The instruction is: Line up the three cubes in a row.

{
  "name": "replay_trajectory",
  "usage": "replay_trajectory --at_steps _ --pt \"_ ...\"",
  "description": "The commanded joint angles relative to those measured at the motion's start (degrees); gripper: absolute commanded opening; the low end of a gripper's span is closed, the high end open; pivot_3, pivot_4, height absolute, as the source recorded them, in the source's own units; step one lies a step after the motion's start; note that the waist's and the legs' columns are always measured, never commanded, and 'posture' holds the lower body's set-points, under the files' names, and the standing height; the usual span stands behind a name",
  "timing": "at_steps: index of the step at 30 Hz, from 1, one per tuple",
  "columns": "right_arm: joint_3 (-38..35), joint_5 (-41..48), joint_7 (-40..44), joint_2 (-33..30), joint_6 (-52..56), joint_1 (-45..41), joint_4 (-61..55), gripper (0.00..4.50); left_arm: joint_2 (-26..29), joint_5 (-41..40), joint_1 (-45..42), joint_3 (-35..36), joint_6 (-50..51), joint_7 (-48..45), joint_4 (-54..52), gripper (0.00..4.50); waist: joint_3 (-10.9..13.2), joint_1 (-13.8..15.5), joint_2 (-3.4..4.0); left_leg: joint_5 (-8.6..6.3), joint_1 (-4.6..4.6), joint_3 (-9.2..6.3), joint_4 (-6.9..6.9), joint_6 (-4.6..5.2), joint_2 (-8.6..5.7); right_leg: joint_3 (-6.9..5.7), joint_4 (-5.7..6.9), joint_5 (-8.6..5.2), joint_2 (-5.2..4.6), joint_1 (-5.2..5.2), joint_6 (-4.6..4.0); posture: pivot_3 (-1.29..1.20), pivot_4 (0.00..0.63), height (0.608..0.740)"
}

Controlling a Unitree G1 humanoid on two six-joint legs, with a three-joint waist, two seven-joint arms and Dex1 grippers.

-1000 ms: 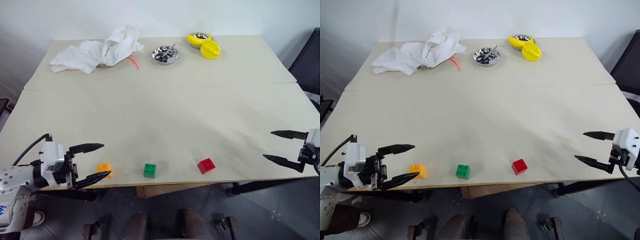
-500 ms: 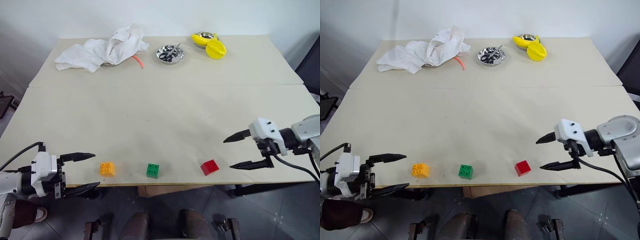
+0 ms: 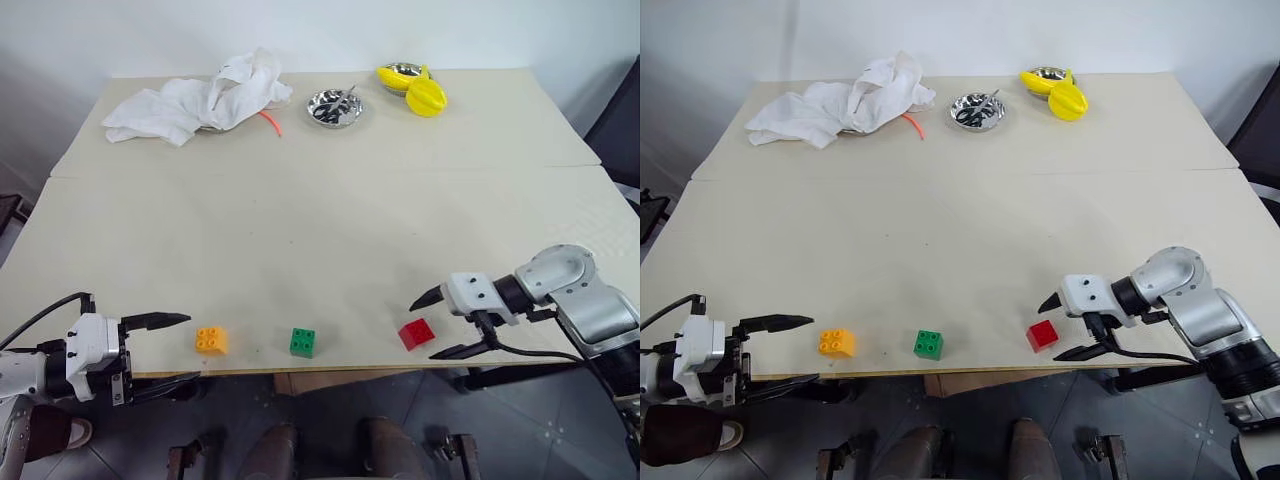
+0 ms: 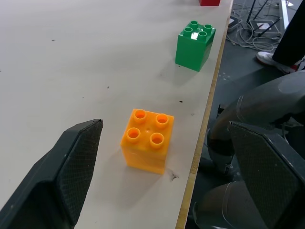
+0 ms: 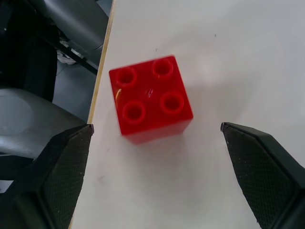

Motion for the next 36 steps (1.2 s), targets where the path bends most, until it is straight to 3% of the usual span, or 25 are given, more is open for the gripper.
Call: replay_trajectory --at_steps 1,7,8,15,26,36 --pt "-1.0 0.7 0.9 0.5 -1.0 0.6 -1.4 3.6 -0.3 -0.1 1.0 1.1 -0.3 0.8 -2.0 4.5 0.0 0.0 0.0 0.0 0.0 0.0 0.0 0.0 0.0 0.0 0.0 0.0 0.0 0.0 0.0 0.0 0.15 0.74" --pt "-1.5 1.7 1.1 1.1 -0.2 1.0 -2.0 1.56 -0.5 -0.3 0.9 0.6 0.3 2.3 -2.8 4.5 0.0 0.0 0.0 0.0 0.0 0.0 0.01 0.0 0.0 0.0 0.0 0.0 0.0 0.02 0.0 0.0 0.15 0.74" --pt "-1.7 2.2 0.9 1.3 0.9 0.8 -2.1 1.48 -0.6 -0.3 0.9 0.5 0.5 2.7 -2.8 4.5 0.0 0.0 0.0 0.0 0.01 0.0 0.01 0.0 0.0 0.0 0.0 0.0 0.0 0.02 0.0 0.0 0.15 0.74" --pt "-1.2 2.8 1.5 4.3 5.5 -7.1 2.9 1.48 -1.9 -3.1 -1.4 1.6 4.7 6.7 -4.1 4.5 0.0 -0.2 -0.07 0.0 0.02 0.01 0.04 -0.01 0.02 0.02 0.04 0.0 0.03 0.01 0.0 0.0 0.15 0.74" --pt "5.2 -9.7 0.1 17.1 -7.5 -25.4 32.9 1.48 -2.0 -0.6 -3.0 0.4 3.1 6.6 -2.1 4.5 0.0 -0.3 -0.08 0.0 0.0 0.02 0.03 -0.02 -0.02 -0.03 0.19 0.0 0.03 -0.11 0.0 0.0 0.15 0.74" --pt "5.0 -14.0 -3.5 21.2 -7.1 -29.9 40.9 1.48 -2.4 -0.3 -0.7 1.2 3.0 7.6 -3.7 4.5 0.0 -1.4 -0.1 0.0 0.05 0.01 0.1 -0.03 0.0 -0.06 0.29 0.0 0.03 -0.06 0.0 0.0 0.15 0.74"
